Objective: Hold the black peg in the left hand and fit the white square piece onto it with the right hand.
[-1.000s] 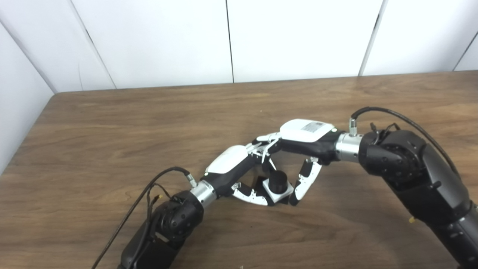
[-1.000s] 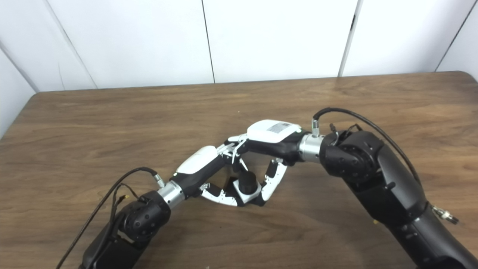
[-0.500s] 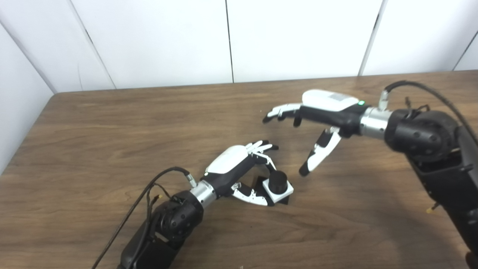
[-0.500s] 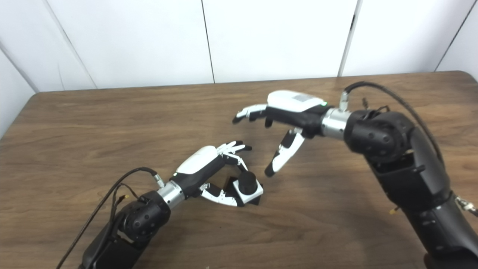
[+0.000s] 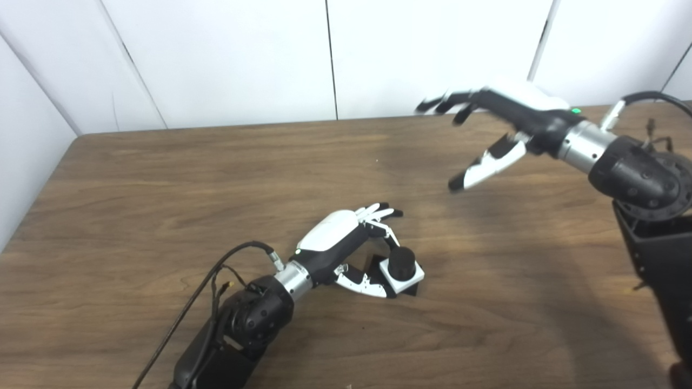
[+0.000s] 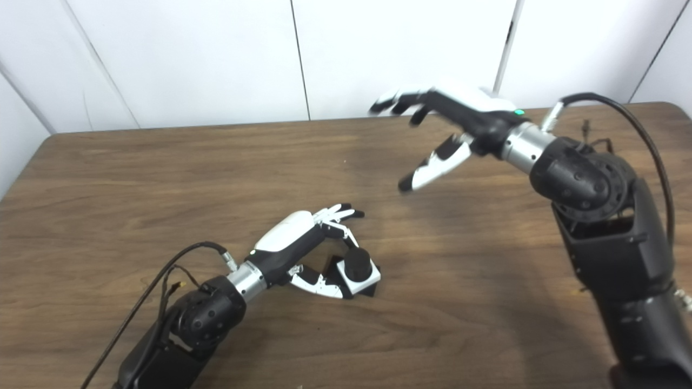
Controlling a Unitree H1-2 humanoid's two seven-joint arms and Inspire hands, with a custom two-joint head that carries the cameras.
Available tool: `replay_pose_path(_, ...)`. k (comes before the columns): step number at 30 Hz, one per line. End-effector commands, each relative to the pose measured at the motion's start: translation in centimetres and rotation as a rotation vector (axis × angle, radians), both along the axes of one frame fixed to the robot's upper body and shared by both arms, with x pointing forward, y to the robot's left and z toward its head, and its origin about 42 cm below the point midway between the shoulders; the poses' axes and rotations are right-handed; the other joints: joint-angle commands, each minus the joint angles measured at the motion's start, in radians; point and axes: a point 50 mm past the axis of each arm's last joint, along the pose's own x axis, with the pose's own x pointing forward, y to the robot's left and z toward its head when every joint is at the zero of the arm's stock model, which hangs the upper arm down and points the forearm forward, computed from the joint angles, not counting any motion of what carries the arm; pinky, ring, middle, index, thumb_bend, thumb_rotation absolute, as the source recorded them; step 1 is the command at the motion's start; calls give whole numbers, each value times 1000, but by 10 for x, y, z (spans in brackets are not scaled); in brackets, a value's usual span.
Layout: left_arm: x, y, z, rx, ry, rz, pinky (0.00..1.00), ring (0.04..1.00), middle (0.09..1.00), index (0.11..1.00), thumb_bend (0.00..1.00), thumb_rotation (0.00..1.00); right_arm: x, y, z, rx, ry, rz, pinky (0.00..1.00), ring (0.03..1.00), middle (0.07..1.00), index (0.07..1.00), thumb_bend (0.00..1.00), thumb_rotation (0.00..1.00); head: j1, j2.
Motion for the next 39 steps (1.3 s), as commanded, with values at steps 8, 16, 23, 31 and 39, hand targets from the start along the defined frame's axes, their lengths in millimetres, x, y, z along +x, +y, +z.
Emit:
replay_pose_path(8, -3, 13, -17, 85, 39, 10, 996, 1000, 949, 492, 521, 76, -12, -15, -67, 288, -52, -260, 616, 762, 799, 762, 770, 217, -11, -8)
replay_pose_path(16, -5, 15, -20, 84, 42, 14, 987, 1000, 949, 493, 521, 77, -36, -16, -109, 389, -6, -333, 665, 783, 834, 812, 753, 298, -21, -10)
replay_pose_path(23, -8, 16, -23, 74, 56, 37, 985, 1000, 956, 497, 518, 84, -48, -14, -122, 453, 21, -352, 639, 791, 840, 809, 760, 279, -25, -17)
replay_pose_path(31, -10, 29, -18, 36, 77, 67, 981, 1000, 985, 950, 981, 343, -57, -12, -132, 473, 51, -336, 650, 796, 849, 804, 759, 226, -21, -18)
replay_pose_path(39, -11, 57, -11, -70, 121, 146, 980, 1000, 1000, 1000, 1000, 448, -58, -10, -134, 478, 49, -325, 651, 788, 844, 792, 764, 217, -18, -20)
